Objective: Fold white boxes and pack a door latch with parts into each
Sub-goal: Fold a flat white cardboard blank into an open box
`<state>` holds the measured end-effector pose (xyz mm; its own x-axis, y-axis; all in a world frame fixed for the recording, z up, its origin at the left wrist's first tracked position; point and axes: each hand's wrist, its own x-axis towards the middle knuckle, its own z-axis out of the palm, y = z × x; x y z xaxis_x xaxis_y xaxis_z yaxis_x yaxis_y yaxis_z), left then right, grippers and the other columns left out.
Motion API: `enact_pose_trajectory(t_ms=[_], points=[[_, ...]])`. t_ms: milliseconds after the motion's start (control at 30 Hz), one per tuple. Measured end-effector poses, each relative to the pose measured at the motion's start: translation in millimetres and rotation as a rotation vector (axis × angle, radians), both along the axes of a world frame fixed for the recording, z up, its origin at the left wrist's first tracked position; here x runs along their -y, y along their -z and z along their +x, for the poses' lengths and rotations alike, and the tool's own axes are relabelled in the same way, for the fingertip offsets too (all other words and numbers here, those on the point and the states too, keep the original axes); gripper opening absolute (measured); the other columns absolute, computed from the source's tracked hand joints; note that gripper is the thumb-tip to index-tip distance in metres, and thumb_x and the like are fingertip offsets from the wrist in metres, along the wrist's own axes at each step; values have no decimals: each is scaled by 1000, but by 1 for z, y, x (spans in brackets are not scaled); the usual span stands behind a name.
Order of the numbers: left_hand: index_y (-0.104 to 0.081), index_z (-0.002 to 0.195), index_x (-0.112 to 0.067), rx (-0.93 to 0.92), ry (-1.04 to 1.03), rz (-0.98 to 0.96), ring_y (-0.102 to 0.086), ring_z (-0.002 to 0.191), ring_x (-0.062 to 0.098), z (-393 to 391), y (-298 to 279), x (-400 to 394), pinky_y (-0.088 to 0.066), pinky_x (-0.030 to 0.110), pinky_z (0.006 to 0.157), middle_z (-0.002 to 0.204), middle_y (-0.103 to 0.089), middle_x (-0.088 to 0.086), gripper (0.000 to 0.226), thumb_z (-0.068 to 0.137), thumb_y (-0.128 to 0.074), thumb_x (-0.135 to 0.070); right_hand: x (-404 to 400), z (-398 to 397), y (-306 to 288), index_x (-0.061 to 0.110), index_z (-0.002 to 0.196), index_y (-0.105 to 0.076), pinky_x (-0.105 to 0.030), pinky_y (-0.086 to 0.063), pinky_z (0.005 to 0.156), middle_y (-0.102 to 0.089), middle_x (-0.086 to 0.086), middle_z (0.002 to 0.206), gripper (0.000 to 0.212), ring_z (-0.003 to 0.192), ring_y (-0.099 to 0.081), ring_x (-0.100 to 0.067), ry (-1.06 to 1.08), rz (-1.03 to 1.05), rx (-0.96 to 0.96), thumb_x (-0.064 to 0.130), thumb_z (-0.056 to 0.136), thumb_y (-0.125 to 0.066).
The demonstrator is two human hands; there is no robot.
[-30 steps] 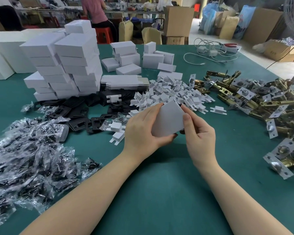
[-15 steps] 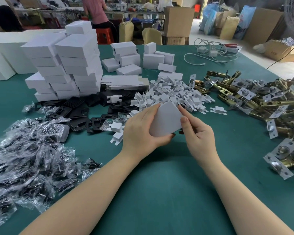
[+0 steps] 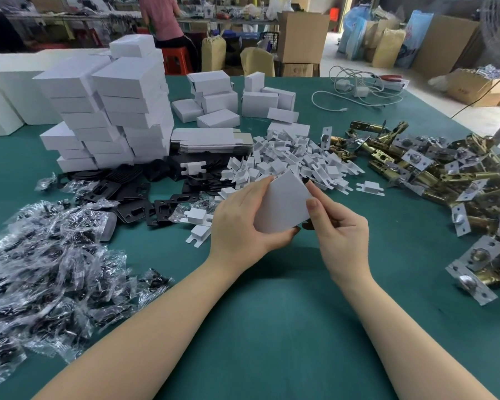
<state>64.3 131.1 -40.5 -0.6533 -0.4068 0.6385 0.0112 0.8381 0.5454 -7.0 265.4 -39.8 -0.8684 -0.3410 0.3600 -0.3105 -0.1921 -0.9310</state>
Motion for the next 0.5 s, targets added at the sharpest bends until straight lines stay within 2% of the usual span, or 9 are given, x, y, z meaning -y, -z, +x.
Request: enact_pose_trajectory(t_ms=[67,133,200,267,333,433,500], points=[[-57,133,-11,0,0,16,-60,116,17,1,0,0,-49,41,96,130,-63,-1,86,58,-82,-46,-2,-3,1,38,110,-68,-29,-48,74,-72,19,90,26,76,-52,-9,-21,21,-43,36,84,-63],[-58,133,-11,2,3,17,-60,117,17,1,0,-1,-49,41,97,131,-63,-1,86,58,-81,-47,-2,-1,2,39,111,-66,-13,-45,73,-68,26,83,26,72,-54,6,19,25,-129,33,87,-62],[-58,134,-12,5,5,10,-60,117,17,0,1,-1,-49,41,97,131,-63,-1,86,59,-80,-49,-1,2,3,38,112,-64,-7,-44,75,-64,26,84,26,73,-57,11,84,28,-205,32,88,-62],[-58,133,-12,3,3,22,-60,116,17,0,2,0,-50,41,96,130,-63,-1,85,60,-79,-49,1,3,3,41,113,-63,-8,-45,75,-67,26,86,27,75,-59,10,72,26,-198,33,88,-62],[-57,133,-11,2,0,49,-59,116,15,-1,3,2,-49,41,97,130,-63,-1,86,61,-77,-53,2,3,3,43,116,-61,-7,-43,67,-66,28,80,30,67,-58,6,39,39,-202,26,91,-64],[-54,135,-16,8,5,89,-55,116,9,-3,4,-1,-45,31,98,132,-61,-3,88,62,-70,-62,3,6,2,39,109,-63,-18,-53,70,-70,24,100,28,80,-67,1,100,-49,-184,19,91,-69],[-52,136,-19,0,6,108,-51,115,5,-5,6,-2,-42,25,96,133,-60,-5,87,63,-69,-62,4,7,2,36,104,-65,-22,-55,70,-70,22,99,21,79,-68,1,130,-84,-166,25,87,-72]])
